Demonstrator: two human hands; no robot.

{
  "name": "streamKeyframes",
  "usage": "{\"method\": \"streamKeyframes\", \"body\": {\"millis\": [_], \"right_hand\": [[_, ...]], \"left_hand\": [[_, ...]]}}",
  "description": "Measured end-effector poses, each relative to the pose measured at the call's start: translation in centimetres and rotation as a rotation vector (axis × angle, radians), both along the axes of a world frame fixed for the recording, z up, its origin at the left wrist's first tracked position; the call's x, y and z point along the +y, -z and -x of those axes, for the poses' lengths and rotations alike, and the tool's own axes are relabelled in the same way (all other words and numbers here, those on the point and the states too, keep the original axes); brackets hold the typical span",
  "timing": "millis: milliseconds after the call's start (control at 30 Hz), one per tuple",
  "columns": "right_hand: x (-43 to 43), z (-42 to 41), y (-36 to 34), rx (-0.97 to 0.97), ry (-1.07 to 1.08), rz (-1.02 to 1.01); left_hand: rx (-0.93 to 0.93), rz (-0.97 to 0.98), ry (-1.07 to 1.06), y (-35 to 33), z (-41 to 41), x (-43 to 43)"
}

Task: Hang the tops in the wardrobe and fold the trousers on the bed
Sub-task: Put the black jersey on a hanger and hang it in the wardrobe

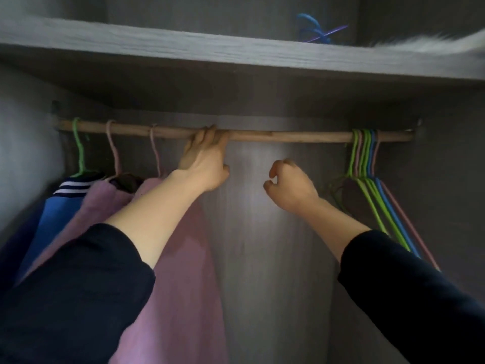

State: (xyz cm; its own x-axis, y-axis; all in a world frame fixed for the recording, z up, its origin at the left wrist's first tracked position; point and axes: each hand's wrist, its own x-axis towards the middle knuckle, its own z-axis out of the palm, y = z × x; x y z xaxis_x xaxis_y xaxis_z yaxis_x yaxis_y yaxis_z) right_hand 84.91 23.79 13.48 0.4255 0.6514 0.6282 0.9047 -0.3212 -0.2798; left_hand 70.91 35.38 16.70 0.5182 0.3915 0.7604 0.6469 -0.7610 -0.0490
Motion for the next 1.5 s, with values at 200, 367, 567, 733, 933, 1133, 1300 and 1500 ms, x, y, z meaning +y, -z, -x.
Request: {"method": "streamKeyframes", "body": {"millis": [200,367,567,733,933,1133,1300,1500], "right_hand": [[-5.8,-6.4,0.4,-0.292,0.375,0.115],[-7.7,-9.3,1.0,-0.373,0.561,0.210],[-6.7,-9.8,0.5,-0.371,0.592,0.207],[-7.0,-10.2,0.1,-0.333,0.600,0.242],[-6.9,-8.7,-1.6,-0.064,0.450,0.047],[-3.6,-7.9,-1.9,0.249,0.147,-0.282],[-3.7,-5.4,1.4,0.249,0.044,-0.333],[-8.1,-2.8,8.3,0.173,0.145,-0.257]], "left_hand": [[-0.043,0.051,0.047,0.0,-5.0,-0.2],[-0.130,-0.014,0.079,0.9,-5.9,0.4],[-0.151,-0.080,0.103,1.2,-5.8,1.2],[-0.173,-0.070,0.118,1.2,-6.1,1.1],[-0.174,-0.062,0.107,1.1,-6.1,1.1],[-0.161,-0.032,0.107,0.9,-5.9,0.9],[-0.149,0.033,0.148,2.0,-5.6,0.4],[-0.193,0.141,0.383,10.9,-7.3,-3.5]]}}
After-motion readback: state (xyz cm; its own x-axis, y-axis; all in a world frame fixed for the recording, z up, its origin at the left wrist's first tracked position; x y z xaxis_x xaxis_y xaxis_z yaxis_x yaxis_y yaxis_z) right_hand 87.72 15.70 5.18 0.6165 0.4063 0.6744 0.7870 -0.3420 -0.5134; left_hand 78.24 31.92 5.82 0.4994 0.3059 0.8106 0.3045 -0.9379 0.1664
